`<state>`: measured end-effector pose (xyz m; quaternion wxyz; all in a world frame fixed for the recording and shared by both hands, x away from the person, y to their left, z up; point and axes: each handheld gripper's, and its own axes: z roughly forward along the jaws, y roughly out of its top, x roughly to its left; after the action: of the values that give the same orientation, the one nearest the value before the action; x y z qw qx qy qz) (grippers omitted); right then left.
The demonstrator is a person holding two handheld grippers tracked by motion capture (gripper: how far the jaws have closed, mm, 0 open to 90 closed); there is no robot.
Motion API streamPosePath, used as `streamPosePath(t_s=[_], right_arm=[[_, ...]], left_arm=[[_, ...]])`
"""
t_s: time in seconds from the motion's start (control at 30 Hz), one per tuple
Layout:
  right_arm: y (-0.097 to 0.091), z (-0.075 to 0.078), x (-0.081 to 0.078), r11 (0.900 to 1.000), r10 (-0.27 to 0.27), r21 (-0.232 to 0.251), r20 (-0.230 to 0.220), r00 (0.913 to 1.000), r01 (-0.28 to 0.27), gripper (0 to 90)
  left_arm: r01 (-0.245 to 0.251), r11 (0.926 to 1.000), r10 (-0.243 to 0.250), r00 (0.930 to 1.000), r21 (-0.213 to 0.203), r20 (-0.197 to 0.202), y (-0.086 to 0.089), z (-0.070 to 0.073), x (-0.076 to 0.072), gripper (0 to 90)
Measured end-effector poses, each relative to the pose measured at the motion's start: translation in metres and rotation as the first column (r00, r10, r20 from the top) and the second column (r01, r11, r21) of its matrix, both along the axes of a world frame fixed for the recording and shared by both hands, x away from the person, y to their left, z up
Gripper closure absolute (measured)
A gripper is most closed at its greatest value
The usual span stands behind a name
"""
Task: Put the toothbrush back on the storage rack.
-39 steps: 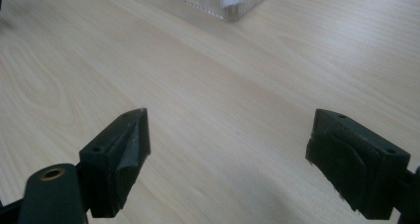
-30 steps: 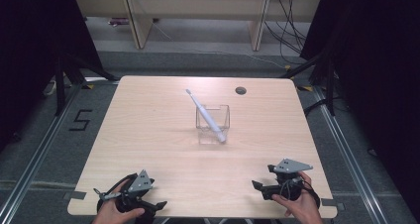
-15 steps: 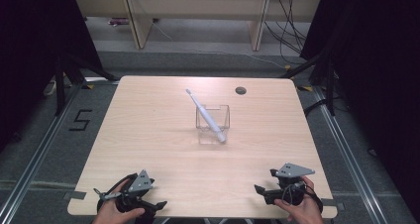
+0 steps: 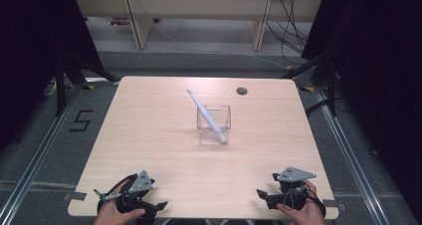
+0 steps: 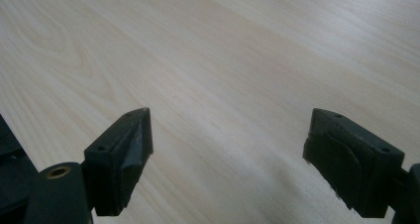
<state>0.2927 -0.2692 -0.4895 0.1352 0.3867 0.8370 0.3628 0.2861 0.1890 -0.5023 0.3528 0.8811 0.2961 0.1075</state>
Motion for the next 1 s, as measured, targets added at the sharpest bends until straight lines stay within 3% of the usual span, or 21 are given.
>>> streamPosePath(t_s=[0.17, 0.2, 0.23, 0.33, 0.4, 0.57, 0.6, 0.63, 0.77, 0.8, 0.83, 0.9, 1.0], right_arm=[[0.0, -0.002, -0.003, 0.9995, 0.002, -0.033, 0.0, 1.0, -0.002, 19.3], [0.001, -0.001, -0.005, 0.9995, -0.02, -0.023, -0.032, 0.9993, 0.02, 19.3], [0.0, -0.002, -0.004, 0.9994, -0.005, -0.034, -0.004, 1.0, 0.005, 19.1], [-0.001, -0.002, -0.006, 0.9995, -0.008, -0.031, -0.018, 0.9998, 0.008, 19.0], [-0.004, -0.003, -0.005, 0.9988, 0.018, -0.046, 0.003, 0.9998, -0.018, 18.9], [-0.006, -0.004, -0.008, 0.9991, 0.003, -0.042, -0.034, 0.9994, -0.005, 19.3], [-0.008, -0.004, -0.007, 0.998, 0.019, -0.06, -0.003, 0.9998, -0.019, 19.3], [-0.008, -0.004, -0.01, 0.999, -0.021, -0.04, -0.036, 0.9991, 0.02, 19.3], [-0.012, -0.003, -0.009, 0.9989, -0.026, -0.04, -0.03, 0.9992, 0.025, 19.3], [-0.013, -0.003, -0.008, 0.9989, -0.013, -0.046, -0.005, 0.9999, 0.012, 19.3], [-0.012, -0.003, -0.01, 0.9988, -0.022, -0.044, -0.028, 0.9994, 0.021, 19.3], [-0.011, -0.003, -0.011, 0.999, -0.022, -0.04, -0.029, 0.9993, 0.021, 19.4], [-0.012, -0.003, -0.007, 0.9981, 0.011, -0.061, 0.016, 0.9998, -0.01, 19.4]], left_arm=[[-0.001, 1.0, 0.001, 1.0, 0.005, -0.002, 0.0, 0.0, 0.0, 14.8], [-0.004, 1.0, 0.004, 1.0, 0.001, -0.002, 0.0, 0.0, 0.0, 14.8], [-0.002, 1.0, 0.002, 1.0, 0.002, -0.001, 0.0, 0.0, 0.0, 14.8], [0.001, 1.0, -0.001, 1.0, 0.003, 0.001, 0.0, 0.0, 0.0, 14.8], [0.002, 1.0, -0.002, 1.0, 0.004, 0.001, 0.0, 0.0, 0.0, 14.8], [0.004, 1.0, -0.004, 1.0, 0.006, 0.002, 0.0, 0.0, 0.0, 14.8], [0.004, 1.0, -0.004, 1.0, 0.006, 0.002, 0.0, 0.0, 0.0, 14.9], [-0.001, 1.0, 0.001, 1.0, 0.004, 0.0, 0.0, 0.0, 0.0, 14.8], [0.004, 1.0, -0.004, 1.0, 0.006, 0.003, 0.0, 0.0, 0.0, 14.9], [-0.001, 1.0, 0.001, 1.0, 0.005, 0.0, 0.0, 0.0, 0.0, 14.8], [0.004, 1.0, -0.004, 1.0, 0.007, 0.003, 0.0, 0.0, 0.0, 14.8], [0.005, 1.0, -0.005, 1.0, 0.008, 0.003, 0.0, 0.0, 0.0, 14.8], [0.004, 1.0, -0.004, 1.0, 0.008, 0.003, 0.0, 0.001, 0.0, 14.8]])
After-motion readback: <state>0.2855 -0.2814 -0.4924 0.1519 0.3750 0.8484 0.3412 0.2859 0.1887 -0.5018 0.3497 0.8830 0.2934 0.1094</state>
